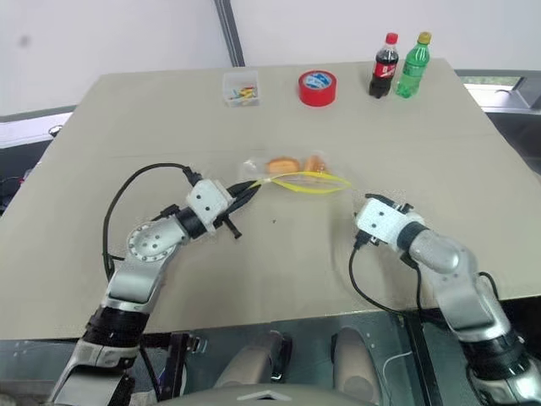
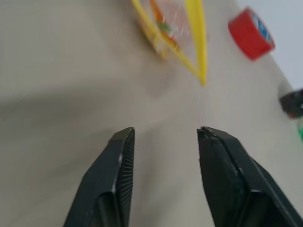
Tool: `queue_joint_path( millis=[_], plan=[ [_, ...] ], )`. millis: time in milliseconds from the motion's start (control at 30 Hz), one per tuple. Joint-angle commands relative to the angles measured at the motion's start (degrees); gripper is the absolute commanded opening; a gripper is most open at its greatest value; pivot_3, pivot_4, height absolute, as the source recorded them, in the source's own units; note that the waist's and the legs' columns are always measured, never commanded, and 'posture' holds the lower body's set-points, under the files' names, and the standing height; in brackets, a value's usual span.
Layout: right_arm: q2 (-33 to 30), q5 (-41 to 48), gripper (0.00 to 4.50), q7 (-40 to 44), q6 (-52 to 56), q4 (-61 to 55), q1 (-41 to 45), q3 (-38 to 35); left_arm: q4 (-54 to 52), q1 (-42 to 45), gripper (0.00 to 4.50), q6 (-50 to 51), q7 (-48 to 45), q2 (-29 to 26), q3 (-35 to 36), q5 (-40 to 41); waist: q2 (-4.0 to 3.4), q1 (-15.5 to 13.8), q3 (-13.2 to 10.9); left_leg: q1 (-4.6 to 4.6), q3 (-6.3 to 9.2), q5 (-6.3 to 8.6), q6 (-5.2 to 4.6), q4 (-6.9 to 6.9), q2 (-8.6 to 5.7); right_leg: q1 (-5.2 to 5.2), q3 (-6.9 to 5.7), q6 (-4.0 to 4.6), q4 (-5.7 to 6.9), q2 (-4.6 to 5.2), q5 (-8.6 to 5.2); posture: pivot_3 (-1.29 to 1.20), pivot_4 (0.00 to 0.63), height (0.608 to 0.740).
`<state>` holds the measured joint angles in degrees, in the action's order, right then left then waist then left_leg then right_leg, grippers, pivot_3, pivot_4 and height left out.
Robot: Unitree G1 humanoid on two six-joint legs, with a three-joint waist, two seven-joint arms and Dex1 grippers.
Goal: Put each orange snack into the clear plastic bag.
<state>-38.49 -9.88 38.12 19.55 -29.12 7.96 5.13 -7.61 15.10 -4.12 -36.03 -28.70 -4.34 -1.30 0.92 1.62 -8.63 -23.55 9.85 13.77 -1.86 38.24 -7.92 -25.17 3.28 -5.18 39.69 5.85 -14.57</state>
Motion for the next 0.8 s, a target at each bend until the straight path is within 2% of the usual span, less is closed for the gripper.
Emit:
queue_joint_path(
  millis=[33,167,333,567,800],
  plan=[
    [0.33,2.17,2.12,3.62,2.09,-6.64,5.46,2.93,-4.24,0.16,0.00,-0.39,0.91,-0.89,0.29,-1.50,0.01,-0.03,0.00,0.10,0.05,0.01,0.00,-0.01,0.01,0.11,-0.08,0.00,-0.04,0.01,0.00,0.00,0.150,0.710],
    [6.04,1.51,2.12,3.32,4.93,-5.70,13.19,10.17,-4.88,0.14,0.00,-0.36,0.93,-1.34,-0.19,-2.58,0.03,-0.08,-0.02,0.22,0.13,0.04,0.06,-0.04,0.09,0.30,-0.17,0.01,-0.15,0.07,-0.01,0.00,0.150,0.710],
    [9.76,-4.67,2.12,2.34,-1.21,3.48,22.15,18.30,-4.79,-0.40,0.00,-1.80,0.56,-2.26,-0.67,-3.78,0.04,-0.72,-0.02,0.18,0.19,-0.01,0.19,-0.04,0.05,0.38,-0.26,0.01,-0.42,0.03,0.00,0.00,0.150,0.710],
    [12.17,-8.97,2.12,1.32,-8.29,11.79,28.34,21.47,-5.72,-1.39,0.00,-2.31,0.56,-3.44,-0.54,-4.80,0.03,-0.88,-0.02,-0.05,0.40,0.04,0.14,-0.04,0.04,0.36,-0.49,0.02,-0.75,-0.01,0.02,0.00,0.150,0.710],
    [15.56,-8.74,2.12,1.09,-10.26,13.59,28.35,20.82,-7.27,-2.15,0.00,-0.93,1.19,-3.26,-0.31,-4.83,0.02,-0.74,-0.02,-0.09,0.46,0.05,0.16,-0.04,0.05,0.31,-0.53,0.02,-0.74,-0.03,0.02,0.00,0.150,0.710]
  ],
)
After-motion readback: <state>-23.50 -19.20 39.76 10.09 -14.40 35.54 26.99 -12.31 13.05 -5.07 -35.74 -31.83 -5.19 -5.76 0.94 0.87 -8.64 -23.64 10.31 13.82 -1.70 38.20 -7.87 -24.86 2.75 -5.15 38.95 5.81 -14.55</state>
